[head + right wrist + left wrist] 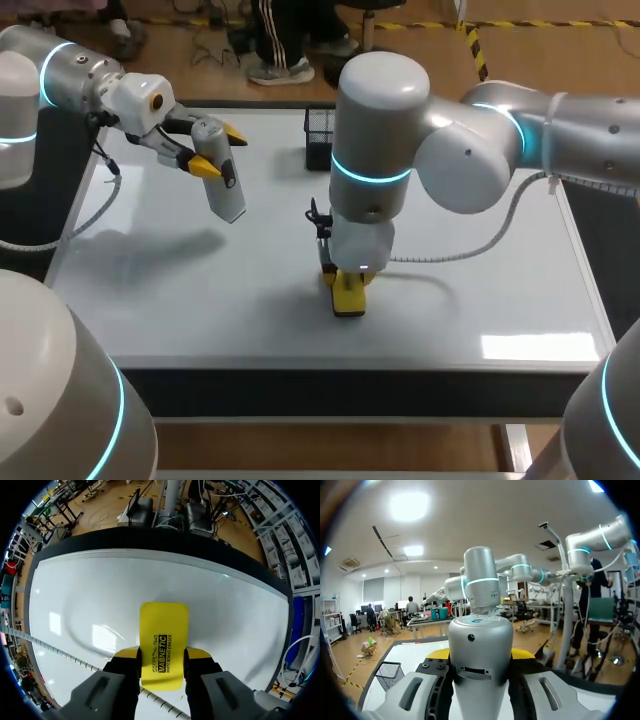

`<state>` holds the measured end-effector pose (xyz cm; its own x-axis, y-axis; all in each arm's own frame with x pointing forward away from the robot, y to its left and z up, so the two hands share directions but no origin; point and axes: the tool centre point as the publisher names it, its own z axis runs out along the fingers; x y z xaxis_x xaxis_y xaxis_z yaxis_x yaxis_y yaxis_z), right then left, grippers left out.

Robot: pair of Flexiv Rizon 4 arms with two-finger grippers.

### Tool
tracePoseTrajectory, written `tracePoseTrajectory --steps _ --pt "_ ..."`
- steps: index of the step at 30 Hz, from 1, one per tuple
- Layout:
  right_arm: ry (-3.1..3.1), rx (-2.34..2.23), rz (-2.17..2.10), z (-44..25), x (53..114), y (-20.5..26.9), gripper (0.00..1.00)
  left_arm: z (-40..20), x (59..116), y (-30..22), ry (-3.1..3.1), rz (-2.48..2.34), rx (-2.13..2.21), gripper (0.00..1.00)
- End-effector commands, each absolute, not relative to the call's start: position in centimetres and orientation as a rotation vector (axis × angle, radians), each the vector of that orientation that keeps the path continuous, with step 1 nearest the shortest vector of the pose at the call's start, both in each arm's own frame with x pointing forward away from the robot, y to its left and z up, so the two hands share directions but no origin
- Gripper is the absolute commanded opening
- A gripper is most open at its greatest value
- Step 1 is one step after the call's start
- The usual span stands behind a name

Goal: Pick up the inspection probe, press it on each red-marked spot on the whiteboard one by one, put down the probe, pick up the eraser, and wipe off all the red marks.

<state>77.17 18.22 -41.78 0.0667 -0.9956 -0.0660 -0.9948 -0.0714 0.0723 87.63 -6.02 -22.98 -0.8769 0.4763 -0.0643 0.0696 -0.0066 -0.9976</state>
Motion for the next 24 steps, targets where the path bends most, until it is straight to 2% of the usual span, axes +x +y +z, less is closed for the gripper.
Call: tracePoseTrajectory --steps 1,24 --pt "-2.14 2.283 -0.141 -41.9 77.2 17.7 0.0 -22.8 87.5 -6.0 -1.984 1.957 -0.569 0.0" --pt "-2.223 2.113 -0.089 -43.3 77.9 11.7 0.0 -22.8 87.5 -6.0 -1.984 1.957 -0.569 0.0"
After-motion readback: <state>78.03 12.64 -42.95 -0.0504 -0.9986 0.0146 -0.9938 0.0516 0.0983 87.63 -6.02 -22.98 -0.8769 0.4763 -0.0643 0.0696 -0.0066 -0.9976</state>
